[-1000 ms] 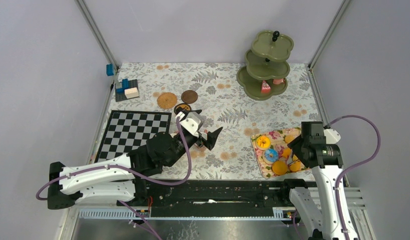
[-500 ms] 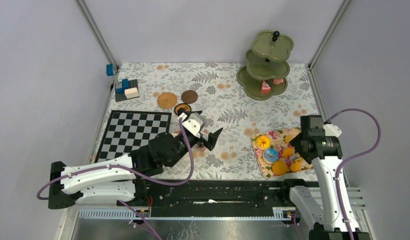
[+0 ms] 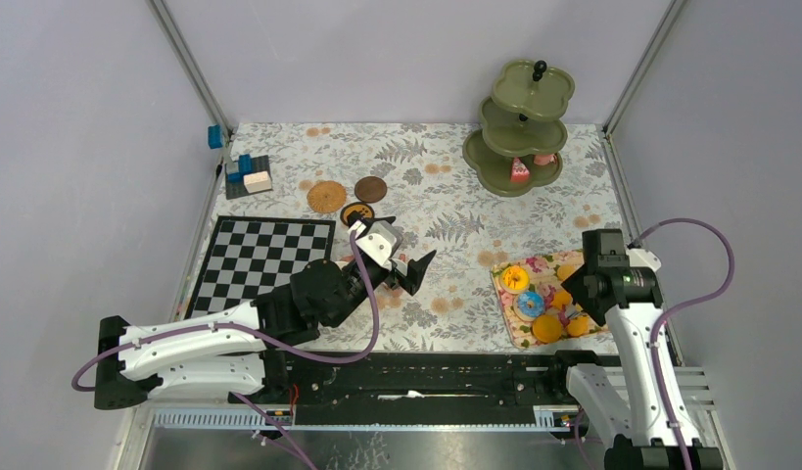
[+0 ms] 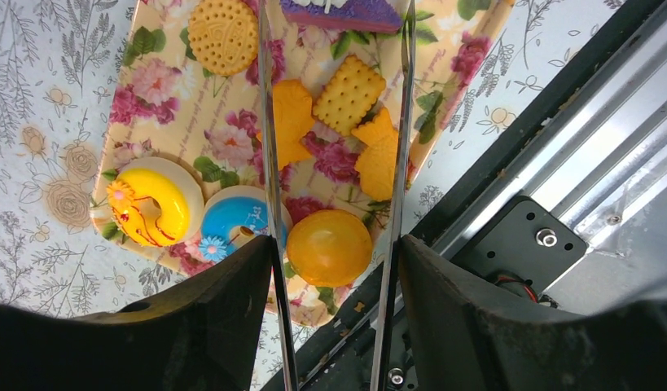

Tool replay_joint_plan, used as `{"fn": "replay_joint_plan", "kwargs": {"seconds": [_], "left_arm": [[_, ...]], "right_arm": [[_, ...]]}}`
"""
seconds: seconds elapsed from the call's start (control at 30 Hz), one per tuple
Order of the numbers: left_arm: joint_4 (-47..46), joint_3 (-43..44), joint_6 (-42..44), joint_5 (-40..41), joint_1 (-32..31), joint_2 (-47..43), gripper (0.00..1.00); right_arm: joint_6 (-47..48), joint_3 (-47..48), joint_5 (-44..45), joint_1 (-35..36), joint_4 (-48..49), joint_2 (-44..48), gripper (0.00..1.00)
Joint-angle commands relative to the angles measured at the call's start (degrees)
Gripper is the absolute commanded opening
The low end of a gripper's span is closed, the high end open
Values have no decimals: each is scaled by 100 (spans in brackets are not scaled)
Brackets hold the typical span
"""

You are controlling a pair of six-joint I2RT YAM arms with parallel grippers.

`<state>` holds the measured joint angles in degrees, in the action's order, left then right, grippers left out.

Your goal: Serve the afternoon tea

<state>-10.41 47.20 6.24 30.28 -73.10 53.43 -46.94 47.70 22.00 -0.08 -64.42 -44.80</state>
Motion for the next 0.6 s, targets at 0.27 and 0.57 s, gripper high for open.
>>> {"fn": "replay_joint_plan", "kwargs": {"seconds": [0.27,0.57], "left_arm": [[-295,0,114,101,-30,44,99],[-279,8,110,103,-29,121,99]], "right_arm": [[64,-227,182,-19,696,-215,61],[34,-283,75,-19,769,-119,47]]}}
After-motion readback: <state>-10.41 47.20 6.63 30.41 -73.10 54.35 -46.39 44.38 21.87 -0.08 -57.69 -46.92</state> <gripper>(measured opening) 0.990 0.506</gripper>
